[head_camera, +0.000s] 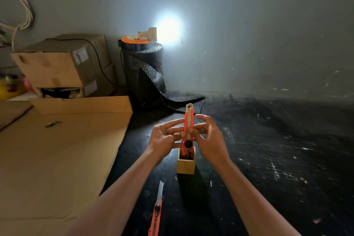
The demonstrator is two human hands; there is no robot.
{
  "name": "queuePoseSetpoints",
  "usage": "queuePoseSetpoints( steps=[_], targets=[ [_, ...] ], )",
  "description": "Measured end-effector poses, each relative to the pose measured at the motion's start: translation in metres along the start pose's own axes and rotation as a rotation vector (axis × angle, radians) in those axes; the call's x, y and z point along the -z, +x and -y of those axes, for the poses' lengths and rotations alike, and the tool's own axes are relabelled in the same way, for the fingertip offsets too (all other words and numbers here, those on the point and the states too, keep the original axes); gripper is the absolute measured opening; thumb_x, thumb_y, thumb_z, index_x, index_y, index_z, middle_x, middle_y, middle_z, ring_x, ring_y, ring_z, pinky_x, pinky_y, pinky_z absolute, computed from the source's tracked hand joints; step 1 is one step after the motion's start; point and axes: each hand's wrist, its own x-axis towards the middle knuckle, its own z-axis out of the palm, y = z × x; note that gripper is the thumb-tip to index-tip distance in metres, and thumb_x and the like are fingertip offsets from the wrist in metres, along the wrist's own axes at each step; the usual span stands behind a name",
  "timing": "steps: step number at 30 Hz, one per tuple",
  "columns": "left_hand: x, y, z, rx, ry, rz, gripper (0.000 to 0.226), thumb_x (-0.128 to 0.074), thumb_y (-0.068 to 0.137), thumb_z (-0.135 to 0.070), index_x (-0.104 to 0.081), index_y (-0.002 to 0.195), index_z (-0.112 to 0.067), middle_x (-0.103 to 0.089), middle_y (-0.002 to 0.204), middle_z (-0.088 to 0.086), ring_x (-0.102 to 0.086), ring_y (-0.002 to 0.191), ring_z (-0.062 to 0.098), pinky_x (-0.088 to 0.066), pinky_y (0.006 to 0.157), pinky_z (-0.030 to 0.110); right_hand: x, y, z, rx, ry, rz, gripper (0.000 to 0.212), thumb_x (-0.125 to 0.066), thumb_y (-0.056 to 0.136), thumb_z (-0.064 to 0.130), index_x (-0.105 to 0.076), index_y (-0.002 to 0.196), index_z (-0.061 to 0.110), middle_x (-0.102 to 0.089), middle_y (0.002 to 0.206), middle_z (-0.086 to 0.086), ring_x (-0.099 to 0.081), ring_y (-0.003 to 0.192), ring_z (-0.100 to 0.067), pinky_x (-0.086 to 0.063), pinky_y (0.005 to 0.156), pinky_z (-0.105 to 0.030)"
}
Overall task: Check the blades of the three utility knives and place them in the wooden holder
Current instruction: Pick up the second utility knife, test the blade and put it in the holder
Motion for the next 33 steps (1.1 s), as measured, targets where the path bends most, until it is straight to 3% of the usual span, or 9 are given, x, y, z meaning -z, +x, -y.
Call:
queuePoseSetpoints(
  steps=[2, 5, 8, 12, 17, 21, 24, 28, 33],
  targets=[
    [0.002, 0.004, 0.009, 0.009, -0.001, 0.000, 0.041, -0.065, 0.090, 0.015, -0.070, 0.120, -0.012, -0.082, 0.102, 0.012, -0.080, 0.091, 0.029, -0.066, 0.073, 0.043, -0.001, 0.008, -0.004, 0.018, -0.021, -0.004, 0.048, -0.066, 0.093, 0.034, -0.051, 0.138, 0.023, -0.065, 0.104, 0.012, -0.063, 0.090, -0.004, -0.053, 0.079, -0.022],
    [0.004, 0.011, 0.022, 0.012, 0.016, -0.004, 0.036, -0.067, 0.089, 0.013, -0.073, 0.115, -0.012, -0.081, 0.102, 0.013, -0.080, 0.091, 0.030, -0.066, 0.077, 0.043, -0.004, 0.018, -0.015, 0.014, 0.005, -0.010, 0.039, -0.066, 0.094, 0.032, -0.058, 0.130, 0.022, -0.071, 0.098, 0.007, -0.070, 0.083, -0.006, -0.061, 0.073, -0.025],
    [0.008, 0.020, 0.038, 0.021, 0.074, -0.071, 0.030, -0.074, 0.087, 0.005, -0.073, 0.116, -0.004, -0.081, 0.097, 0.013, -0.081, 0.086, 0.024, -0.066, 0.072, 0.034, -0.010, 0.024, -0.029, -0.005, 0.032, 0.007, 0.033, -0.068, 0.093, 0.028, -0.061, 0.124, 0.019, -0.073, 0.098, -0.001, -0.073, 0.081, -0.010, -0.064, 0.068, -0.030],
    [0.018, 0.033, 0.069, 0.022, 0.337, -0.192, 0.030, -0.078, 0.087, -0.003, -0.075, 0.116, -0.010, -0.080, 0.106, 0.011, -0.079, 0.092, 0.019, -0.066, 0.076, 0.032, -0.016, 0.034, -0.053, -0.041, 0.007, 0.004, 0.025, -0.069, 0.092, 0.028, -0.062, 0.114, 0.018, -0.073, 0.095, -0.003, -0.073, 0.082, -0.014, -0.064, 0.067, -0.035],
    [0.028, 0.048, 0.107, 0.084, 0.598, -0.166, 0.050, -0.085, 0.082, -0.014, -0.068, 0.129, -0.012, -0.073, 0.124, 0.006, -0.072, 0.108, 0.017, -0.059, 0.089, 0.025, -0.027, 0.055, -0.081, -0.124, -0.092, 0.022, 0.016, -0.069, 0.092, 0.023, -0.062, 0.104, 0.014, -0.071, 0.090, -0.001, -0.070, 0.074, -0.010, -0.056, 0.058, -0.021],
    [0.025, 0.061, 0.133, 0.192, 0.686, -0.138, 0.071, -0.088, 0.078, -0.016, -0.058, 0.142, -0.014, -0.065, 0.138, 0.010, -0.065, 0.120, 0.023, -0.057, 0.098, 0.037, -0.040, 0.066, -0.102, -0.155, -0.161, 0.050, 0.017, -0.066, 0.094, 0.024, -0.062, 0.107, 0.012, -0.070, 0.092, -0.001, -0.063, 0.069, 0.001, -0.047, 0.048, -0.010],
    [0.023, 0.067, 0.149, 0.252, 0.715, -0.128, 0.084, -0.090, 0.076, -0.019, -0.049, 0.149, -0.017, -0.059, 0.145, 0.009, -0.062, 0.125, 0.024, -0.055, 0.102, 0.043, -0.052, 0.072, -0.115, -0.169, -0.194, 0.079, 0.014, -0.066, 0.095, 0.022, -0.063, 0.103, 0.011, -0.069, 0.091, -0.001, -0.064, 0.069, -0.003, -0.046, 0.047, -0.008],
    [0.022, 0.074, 0.164, 0.289, 0.726, -0.125, 0.089, -0.088, 0.077, -0.022, -0.043, 0.154, -0.018, -0.058, 0.148, 0.008, -0.061, 0.128, 0.024, -0.051, 0.107, 0.043, -0.068, 0.072, -0.134, -0.170, -0.269, 0.130, 0.016, -0.065, 0.094, 0.026, -0.063, 0.103, 0.013, -0.072, 0.094, -0.005, -0.070, 0.079, -0.018, -0.051, 0.056, -0.017],
    [0.022, 0.072, 0.174, 0.257, 0.713, -0.113, 0.069, -0.079, 0.081, -0.013, -0.057, 0.145, -0.028, -0.071, 0.132, 0.000, -0.067, 0.119, 0.017, -0.050, 0.101, 0.029, -0.083, 0.070, -0.151, -0.213, -0.367, 0.159, 0.010, -0.065, 0.092, 0.027, -0.062, 0.098, 0.019, -0.075, 0.093, -0.008, -0.071, 0.082, -0.026, -0.061, 0.067, -0.042]
  ],
)
